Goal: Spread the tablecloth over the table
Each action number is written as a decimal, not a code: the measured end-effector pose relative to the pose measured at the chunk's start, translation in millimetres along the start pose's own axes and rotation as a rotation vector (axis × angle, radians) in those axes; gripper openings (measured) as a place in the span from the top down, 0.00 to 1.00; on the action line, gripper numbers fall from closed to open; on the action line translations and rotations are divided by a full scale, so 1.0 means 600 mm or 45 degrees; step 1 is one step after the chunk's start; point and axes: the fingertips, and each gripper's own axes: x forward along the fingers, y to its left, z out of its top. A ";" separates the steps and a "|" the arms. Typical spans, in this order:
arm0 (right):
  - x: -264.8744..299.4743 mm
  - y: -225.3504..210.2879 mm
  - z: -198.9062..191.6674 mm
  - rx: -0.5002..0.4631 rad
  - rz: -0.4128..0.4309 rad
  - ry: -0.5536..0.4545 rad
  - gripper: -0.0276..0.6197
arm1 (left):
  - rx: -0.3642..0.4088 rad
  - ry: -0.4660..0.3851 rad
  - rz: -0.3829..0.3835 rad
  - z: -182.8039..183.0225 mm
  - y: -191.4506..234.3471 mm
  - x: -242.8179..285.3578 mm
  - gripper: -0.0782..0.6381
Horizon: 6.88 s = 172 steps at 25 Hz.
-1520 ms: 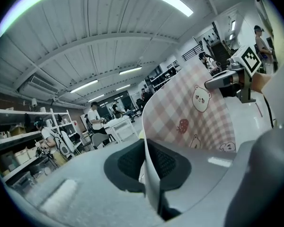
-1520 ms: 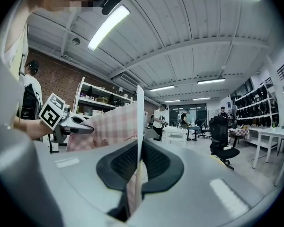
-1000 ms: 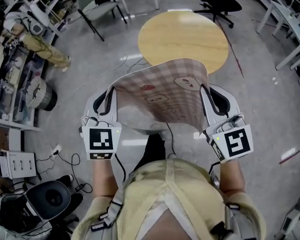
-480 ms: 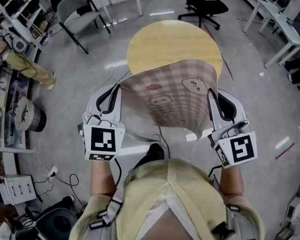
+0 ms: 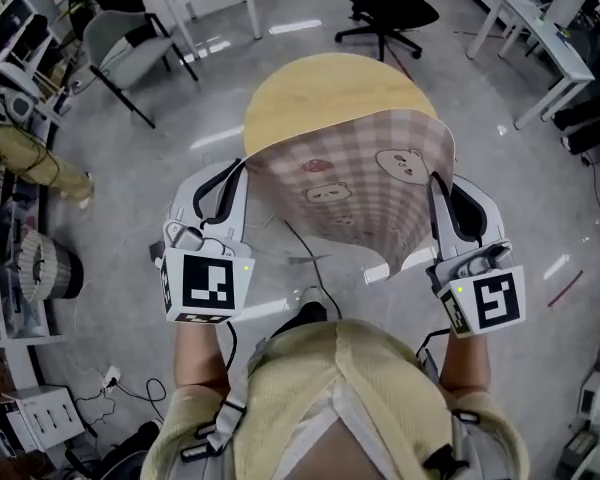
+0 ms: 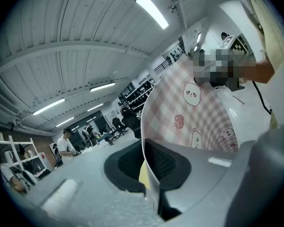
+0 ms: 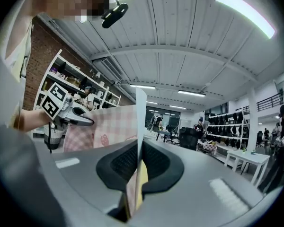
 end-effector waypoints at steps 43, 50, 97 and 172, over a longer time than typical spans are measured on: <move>0.162 -0.176 0.046 -0.663 -0.248 -0.265 0.94 | 0.309 -0.358 0.291 0.106 0.127 0.241 0.88; 0.166 -0.174 0.049 -0.748 -0.275 -0.247 0.94 | 0.381 -0.343 0.284 0.106 0.132 0.266 0.88; 0.200 -0.178 0.024 -0.816 -0.303 -0.494 0.94 | 0.779 0.034 0.682 0.117 0.137 0.255 0.82; -0.247 0.259 -0.257 -0.633 -0.171 -0.862 0.95 | -0.314 -1.071 0.698 -0.304 -0.285 -0.283 0.72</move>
